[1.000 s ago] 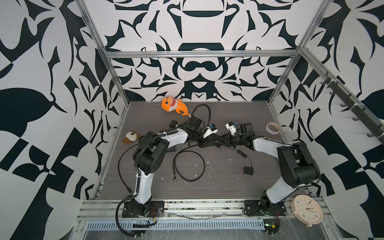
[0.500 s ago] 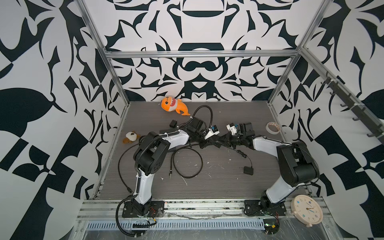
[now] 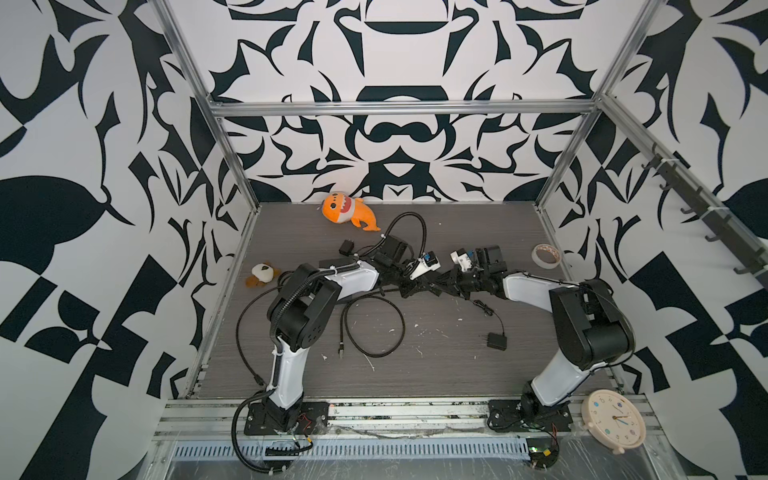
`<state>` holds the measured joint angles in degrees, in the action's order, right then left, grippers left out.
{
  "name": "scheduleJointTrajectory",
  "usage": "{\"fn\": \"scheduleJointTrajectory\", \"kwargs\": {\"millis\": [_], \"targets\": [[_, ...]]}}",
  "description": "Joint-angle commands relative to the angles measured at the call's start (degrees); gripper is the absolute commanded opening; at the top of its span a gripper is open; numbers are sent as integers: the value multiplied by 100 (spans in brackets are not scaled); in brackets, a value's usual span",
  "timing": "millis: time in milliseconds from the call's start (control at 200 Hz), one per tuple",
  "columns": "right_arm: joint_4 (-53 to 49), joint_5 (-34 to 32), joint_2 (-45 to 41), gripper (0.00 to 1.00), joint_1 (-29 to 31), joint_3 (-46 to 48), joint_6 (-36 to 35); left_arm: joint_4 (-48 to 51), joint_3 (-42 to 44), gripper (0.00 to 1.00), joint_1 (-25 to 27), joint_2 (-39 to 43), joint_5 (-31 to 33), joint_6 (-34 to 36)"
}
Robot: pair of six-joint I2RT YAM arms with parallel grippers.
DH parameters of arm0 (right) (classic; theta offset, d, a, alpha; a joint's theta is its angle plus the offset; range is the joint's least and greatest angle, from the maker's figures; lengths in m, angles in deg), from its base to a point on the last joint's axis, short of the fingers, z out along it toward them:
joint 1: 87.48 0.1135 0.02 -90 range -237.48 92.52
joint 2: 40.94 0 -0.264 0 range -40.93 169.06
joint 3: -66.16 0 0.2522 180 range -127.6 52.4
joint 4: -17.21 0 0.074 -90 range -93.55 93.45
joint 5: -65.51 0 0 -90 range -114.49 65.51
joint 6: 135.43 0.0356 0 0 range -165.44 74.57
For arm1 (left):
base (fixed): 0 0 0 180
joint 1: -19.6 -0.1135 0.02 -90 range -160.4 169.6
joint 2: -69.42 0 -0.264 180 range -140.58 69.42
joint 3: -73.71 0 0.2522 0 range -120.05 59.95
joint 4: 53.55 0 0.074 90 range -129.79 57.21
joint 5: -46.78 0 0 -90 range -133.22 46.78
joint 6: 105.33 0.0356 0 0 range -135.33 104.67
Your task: Insert the plug into the switch port
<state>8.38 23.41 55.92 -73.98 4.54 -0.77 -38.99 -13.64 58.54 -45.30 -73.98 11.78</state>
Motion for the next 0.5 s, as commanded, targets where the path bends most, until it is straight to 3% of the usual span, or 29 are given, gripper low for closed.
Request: {"fn": "scheduleJointTrajectory", "kwargs": {"millis": [0, 110, 350, 495], "targets": [[-102, 154, -97, 0, 57, -164, -41, -7, 19, 14, 9, 8, -115, 63], [-151, 148, -69, 0, 53, -189, -95, 51, 50, 11, -9, 28, -109, 70], [-249, 71, -42, 0, 48, -219, -144, 61, 164, 21, -53, 90, -44, 110], [-286, 56, -62, 0, 55, -209, -183, 70, 186, 19, -88, 100, -52, 144]]}}
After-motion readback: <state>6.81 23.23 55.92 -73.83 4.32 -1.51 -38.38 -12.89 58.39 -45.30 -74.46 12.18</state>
